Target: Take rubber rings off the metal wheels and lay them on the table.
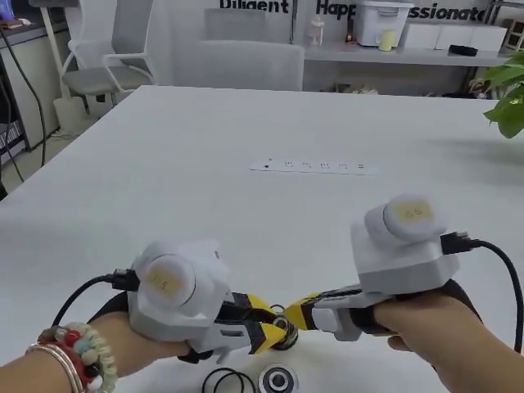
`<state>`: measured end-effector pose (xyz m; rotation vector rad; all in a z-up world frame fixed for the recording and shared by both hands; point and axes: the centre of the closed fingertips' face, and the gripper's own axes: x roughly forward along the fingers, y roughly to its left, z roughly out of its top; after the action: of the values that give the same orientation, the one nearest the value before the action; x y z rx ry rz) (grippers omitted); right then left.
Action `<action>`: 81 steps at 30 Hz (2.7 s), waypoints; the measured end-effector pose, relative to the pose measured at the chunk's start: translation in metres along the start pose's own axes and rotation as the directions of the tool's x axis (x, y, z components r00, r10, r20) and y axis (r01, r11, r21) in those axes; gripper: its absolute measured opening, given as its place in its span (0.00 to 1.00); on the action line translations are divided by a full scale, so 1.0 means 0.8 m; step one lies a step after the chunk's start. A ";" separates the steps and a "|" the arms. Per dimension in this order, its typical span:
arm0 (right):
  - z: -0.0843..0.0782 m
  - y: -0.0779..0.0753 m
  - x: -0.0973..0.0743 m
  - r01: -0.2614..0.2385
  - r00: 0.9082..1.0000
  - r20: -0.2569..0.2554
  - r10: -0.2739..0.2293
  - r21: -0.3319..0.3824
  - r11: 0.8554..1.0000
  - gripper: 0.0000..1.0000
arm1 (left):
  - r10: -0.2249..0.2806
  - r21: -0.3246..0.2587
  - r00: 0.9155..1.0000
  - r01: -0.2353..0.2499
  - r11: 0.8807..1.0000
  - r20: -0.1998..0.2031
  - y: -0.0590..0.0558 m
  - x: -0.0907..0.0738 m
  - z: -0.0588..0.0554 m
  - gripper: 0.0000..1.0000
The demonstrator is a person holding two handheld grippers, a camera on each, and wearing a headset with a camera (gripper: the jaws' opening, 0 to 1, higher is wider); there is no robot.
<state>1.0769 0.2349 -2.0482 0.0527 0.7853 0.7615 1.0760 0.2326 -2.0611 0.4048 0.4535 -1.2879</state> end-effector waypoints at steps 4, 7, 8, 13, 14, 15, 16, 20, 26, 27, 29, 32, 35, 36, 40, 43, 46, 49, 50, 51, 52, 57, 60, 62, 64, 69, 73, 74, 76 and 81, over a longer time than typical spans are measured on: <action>0.007 0.003 -0.002 -0.019 1.000 0.025 0.019 0.030 0.999 0.00 | -0.016 -0.012 1.000 0.016 1.000 0.008 -0.001 -0.007 0.010 0.09; 0.009 0.004 -0.003 -0.016 0.999 0.029 0.015 0.024 1.000 0.00 | -0.031 -0.034 0.998 0.033 0.999 0.051 -0.001 -0.015 0.027 0.15; 0.011 0.004 -0.004 -0.017 0.999 0.034 0.016 0.027 0.999 0.00 | -0.030 -0.035 0.998 0.032 0.999 0.058 -0.001 -0.017 0.031 0.18; 0.027 0.003 -0.013 -0.019 0.997 0.078 0.016 0.044 0.999 0.00 | -0.056 -0.054 0.995 0.061 0.997 0.085 -0.006 -0.031 0.051 0.35; 0.030 0.003 -0.015 -0.018 0.996 0.088 0.014 0.048 0.999 0.00 | -0.056 -0.053 0.995 0.060 0.997 0.086 -0.005 -0.033 0.054 0.37; 0.032 0.003 -0.017 -0.017 0.996 0.093 0.012 0.048 0.999 0.00 | -0.055 -0.046 0.995 0.059 0.997 0.086 -0.005 -0.035 0.056 0.38; 0.035 0.003 -0.018 -0.012 0.995 0.099 0.008 0.044 0.999 0.00 | -0.050 -0.027 0.995 0.052 0.998 0.083 -0.004 -0.039 0.060 0.40; 0.042 0.002 -0.023 0.004 0.993 0.114 -0.006 0.020 1.000 0.00 | -0.048 -0.016 0.995 0.050 0.999 0.087 0.001 -0.056 0.081 0.50; 0.057 0.010 -0.030 -0.015 0.988 0.153 0.013 0.015 1.000 0.00 | -0.038 0.047 0.992 0.032 0.998 0.118 -0.002 -0.092 0.112 0.61; 0.059 0.012 -0.030 -0.020 0.987 0.157 0.017 0.015 1.000 0.00 | -0.033 0.056 0.991 0.026 0.998 0.129 -0.004 -0.102 0.117 0.63; 0.061 0.015 -0.031 -0.025 0.986 0.164 0.022 0.011 1.000 0.00 | -0.021 0.069 0.990 0.012 0.998 0.138 -0.004 -0.115 0.122 0.65; 0.067 0.023 -0.033 -0.040 0.983 0.179 0.039 0.002 0.999 0.00 | 0.019 0.090 0.988 -0.033 0.995 0.153 -0.002 -0.140 0.126 0.66; 0.074 0.034 -0.035 -0.059 0.979 0.194 0.060 -0.011 0.998 0.00 | 0.043 0.102 0.989 -0.058 0.993 0.144 -0.005 -0.159 0.120 0.66; 0.075 0.037 -0.036 -0.063 0.979 0.195 0.064 -0.015 0.998 0.00 | 0.047 0.105 0.989 -0.063 0.992 0.143 -0.006 -0.164 0.118 0.67; 0.079 0.049 -0.037 -0.083 0.975 0.204 0.087 -0.030 0.996 0.00 | 0.072 0.100 0.985 -0.088 0.991 0.154 -0.010 -0.181 0.109 0.70; 0.081 0.055 -0.038 -0.094 0.973 0.208 0.099 -0.038 0.995 0.00 | 0.089 0.075 0.985 -0.101 0.992 0.148 -0.013 -0.191 0.096 0.71; 0.083 0.063 -0.040 -0.111 0.970 0.212 0.117 -0.044 0.993 0.00 | 0.119 0.054 0.983 -0.128 0.990 0.139 -0.015 -0.201 0.082 0.73; 0.084 0.070 -0.040 -0.127 0.967 0.215 0.134 -0.047 0.991 0.00 | 0.146 0.020 0.980 -0.150 0.988 0.133 -0.016 -0.208 0.068 0.75; 0.084 0.074 -0.040 -0.135 0.966 0.214 0.143 -0.049 0.990 0.00 | 0.157 0.004 0.979 -0.159 0.987 0.128 -0.017 -0.211 0.061 0.76; 0.084 0.076 -0.040 -0.140 0.965 0.215 0.148 -0.051 0.989 0.00 | 0.162 -0.006 0.979 -0.163 0.987 0.124 -0.018 -0.212 0.055 0.76; 0.084 0.080 -0.040 -0.147 0.965 0.213 0.156 -0.055 0.988 0.00 | 0.169 -0.018 0.979 -0.168 0.986 0.116 -0.020 -0.213 0.047 0.77; 0.083 0.091 -0.038 -0.170 0.961 0.206 0.182 -0.072 0.983 0.00 | 0.186 -0.065 0.979 -0.181 0.981 0.081 -0.029 -0.214 0.016 0.78; 0.081 0.096 -0.037 -0.180 0.961 0.200 0.192 -0.077 0.981 0.00 | 0.192 -0.092 0.979 -0.185 0.978 0.074 -0.033 -0.213 0.005 0.79; 0.079 0.097 -0.036 -0.188 0.961 0.191 0.200 -0.080 0.979 0.00 | 0.187 -0.113 0.980 -0.178 0.977 0.068 -0.038 -0.210 -0.003 0.80; 0.077 0.099 -0.035 -0.195 0.961 0.185 0.207 -0.081 0.977 0.00 | 0.173 -0.123 0.983 -0.165 0.979 0.060 -0.043 -0.206 -0.010 0.78; 0.071 0.109 -0.030 -0.216 0.959 0.167 0.228 -0.086 0.973 0.00 | 0.161 -0.132 0.986 -0.155 0.979 0.036 -0.049 -0.195 -0.024 0.84; 0.065 0.117 -0.025 -0.230 0.959 0.149 0.241 -0.091 0.969 0.00 | 0.149 -0.145 0.988 -0.142 0.979 0.040 -0.053 -0.190 -0.027 0.84; 0.064 0.119 -0.023 -0.233 0.959 0.143 0.245 -0.095 0.968 0.00 | 0.149 -0.147 0.988 -0.142 0.979 0.041 -0.054 -0.189 -0.028 0.84; 0.062 0.120 -0.021 -0.241 0.958 0.134 0.253 -0.098 0.966 0.00 | 0.151 -0.158 0.988 -0.143 0.977 0.041 -0.054 -0.189 -0.031 0.84; 0.056 0.125 -0.016 -0.254 0.958 0.113 0.265 -0.104 0.962 0.00 | 0.148 -0.177 0.988 -0.139 0.974 0.037 -0.055 -0.190 -0.035 0.84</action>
<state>1.0403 0.3108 -1.9763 0.1250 0.6299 1.0317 0.9976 0.3611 -2.0052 0.2534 0.4816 -1.1061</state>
